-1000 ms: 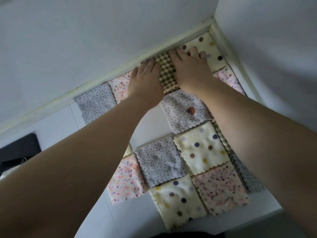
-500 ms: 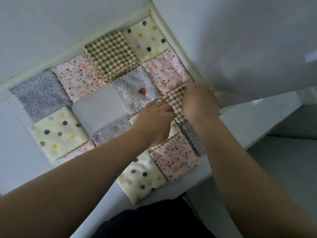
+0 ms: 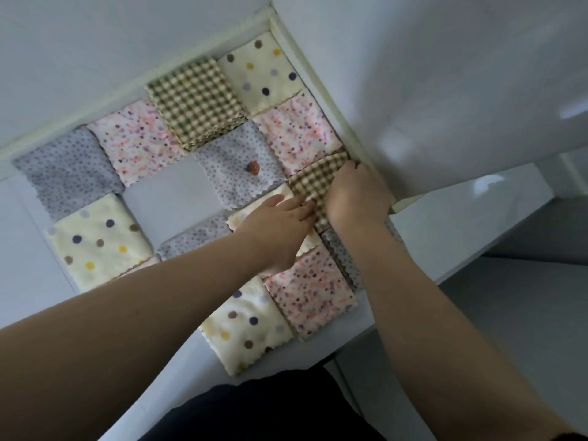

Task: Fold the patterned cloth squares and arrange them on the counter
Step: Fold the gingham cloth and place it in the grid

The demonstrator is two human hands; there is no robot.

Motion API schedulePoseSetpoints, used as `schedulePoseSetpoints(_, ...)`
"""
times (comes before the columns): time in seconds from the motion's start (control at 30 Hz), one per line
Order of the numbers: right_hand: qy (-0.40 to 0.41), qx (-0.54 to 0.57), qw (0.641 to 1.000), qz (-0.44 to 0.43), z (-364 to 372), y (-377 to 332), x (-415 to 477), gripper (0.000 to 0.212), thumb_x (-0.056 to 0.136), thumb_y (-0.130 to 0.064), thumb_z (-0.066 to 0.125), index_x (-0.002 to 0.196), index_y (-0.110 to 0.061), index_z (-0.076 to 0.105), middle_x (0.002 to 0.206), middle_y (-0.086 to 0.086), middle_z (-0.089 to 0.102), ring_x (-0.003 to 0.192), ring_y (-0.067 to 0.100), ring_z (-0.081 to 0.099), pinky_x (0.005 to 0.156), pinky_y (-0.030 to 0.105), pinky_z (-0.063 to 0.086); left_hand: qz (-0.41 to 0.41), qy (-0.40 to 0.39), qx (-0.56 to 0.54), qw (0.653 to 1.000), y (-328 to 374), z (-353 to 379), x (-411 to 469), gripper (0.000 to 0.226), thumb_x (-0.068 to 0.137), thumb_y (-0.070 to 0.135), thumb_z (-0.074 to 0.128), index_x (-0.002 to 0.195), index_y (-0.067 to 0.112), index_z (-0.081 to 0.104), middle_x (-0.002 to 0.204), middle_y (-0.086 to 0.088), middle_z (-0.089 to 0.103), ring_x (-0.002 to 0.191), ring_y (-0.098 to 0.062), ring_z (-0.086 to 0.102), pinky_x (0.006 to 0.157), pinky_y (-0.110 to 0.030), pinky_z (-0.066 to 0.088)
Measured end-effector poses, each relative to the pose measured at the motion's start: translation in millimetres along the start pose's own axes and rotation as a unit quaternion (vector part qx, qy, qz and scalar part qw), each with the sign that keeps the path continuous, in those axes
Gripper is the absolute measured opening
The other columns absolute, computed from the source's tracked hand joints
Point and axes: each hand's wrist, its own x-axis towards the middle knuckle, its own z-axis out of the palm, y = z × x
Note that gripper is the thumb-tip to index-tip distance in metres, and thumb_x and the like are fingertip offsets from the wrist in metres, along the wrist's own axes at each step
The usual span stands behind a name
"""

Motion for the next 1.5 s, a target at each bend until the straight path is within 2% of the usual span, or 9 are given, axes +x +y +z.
schedulePoseSetpoints(0.33,0.070,0.082,0.990,-0.095,-19,4,-1,0.024,0.089,-0.029,0.054,0.108,-0.015,0.058,0.110,0.007,0.062,0.109,0.031,0.053,0.094,0.044,0.042,-0.019,0.068,-0.165,0.984,-8,-1,1,0.066,0.094,0.010,0.049,0.156,0.029,0.037,0.163,0.007,0.032,0.151,-0.014,0.025,0.122,-0.038,0.022)
schedulePoseSetpoints(0.4,0.045,0.189,0.975,-0.106,-29,2,-5,0.014,0.091,-0.026,0.056,0.101,-0.017,0.051,0.093,0.001,0.061,0.092,0.027,0.059,0.086,0.043,0.049,-0.121,0.145,-0.401,0.896,-10,-7,-4,0.049,0.094,0.010,0.056,0.139,0.029,0.059,0.134,0.011,0.062,0.123,-0.010,0.057,0.105,-0.032,0.045)
schedulePoseSetpoints(0.5,-0.001,0.363,0.925,-0.114,-44,-4,-13,0.015,0.087,-0.015,0.061,0.097,-0.020,0.050,0.090,-0.004,0.060,0.076,0.016,0.056,0.061,0.027,0.045,-0.263,0.246,-0.661,0.658,-18,-18,-14,0.032,0.084,0.015,0.072,0.114,0.025,0.069,0.099,0.004,0.073,0.076,-0.008,0.066,0.070,-0.031,0.059)
schedulePoseSetpoints(0.7,-0.071,0.589,0.798,-0.103,-63,-38,-16,0.029,0.081,-0.006,0.072,0.092,-0.027,0.057,0.103,-0.001,0.066,0.094,0.018,0.064,0.068,0.028,0.054,-0.225,0.205,-0.873,0.382,-46,-40,-34,0.062,0.061,0.009,0.058,0.122,0.003,0.064,0.125,-0.012,0.070,0.116,-0.029,0.065,0.103,-0.048,0.050)
schedulePoseSetpoints(0.8,-0.073,0.602,0.788,-0.110,-59,-56,-6,0.028,0.080,-0.009,0.077,0.094,-0.027,0.060,0.106,0.002,0.066,0.094,0.018,0.065,0.069,0.029,0.057,-0.235,0.228,-0.894,0.306,-65,-44,-42,0.049,0.079,0.006,0.058,0.128,0.003,0.062,0.121,-0.011,0.073,0.115,-0.029,0.068,0.102,-0.047,0.053)
schedulePoseSetpoints(1.0,-0.031,0.511,0.844,-0.163,-42,-97,31,0.010,0.095,-0.019,0.067,0.104,-0.022,0.072,0.092,-0.016,0.063,0.074,-0.005,0.059,0.062,0.007,0.043,-0.370,0.310,-0.779,0.401,-109,-37,-36,0.011,0.099,0.015,0.061,0.108,0.015,0.065,0.107,-0.001,0.074,0.099,-0.021,0.072,0.091,-0.040,0.059)
schedulePoseSetpoints(1.2,-0.004,0.433,0.874,-0.221,-35,-143,78,0.026,0.099,-0.013,0.059,0.121,-0.017,0.071,0.121,-0.006,0.068,0.105,0.002,0.058,0.087,0.003,0.038,-0.431,0.363,-0.700,0.438,-149,-37,-29,0.044,0.085,0.008,0.066,0.123,0.013,0.046,0.102,-0.002,0.064,0.087,-0.017,0.067,0.070,-0.029,0.058)
schedulePoseSetpoints(1.33,0.016,0.395,0.888,-0.237,-34,-165,105,0.032,0.098,-0.009,0.057,0.128,-0.017,0.067,0.131,-0.002,0.065,0.119,0.010,0.058,0.105,0.017,0.040,-0.431,0.421,-0.598,0.529,-167,-40,-21,0.031,0.088,-0.002,0.056,0.103,0.020,0.040,0.088,0.004,0.050,0.066,-0.012,0.048,0.045,-0.022,0.041)
schedulePoseSetpoints(1.5,0.014,0.370,0.897,-0.240,-28,-179,121,0.038,0.097,-0.007,0.056,0.133,-0.015,0.064,0.138,0.003,0.062,0.129,0.016,0.054,0.110,0.021,0.036,-0.434,0.434,-0.509,0.604,-190,-38,-8,0.029,0.088,-0.003,0.050,0.089,0.023,0.065,0.085,0.017,0.060,0.080,-0.006,0.057,0.071,-0.021,0.053)
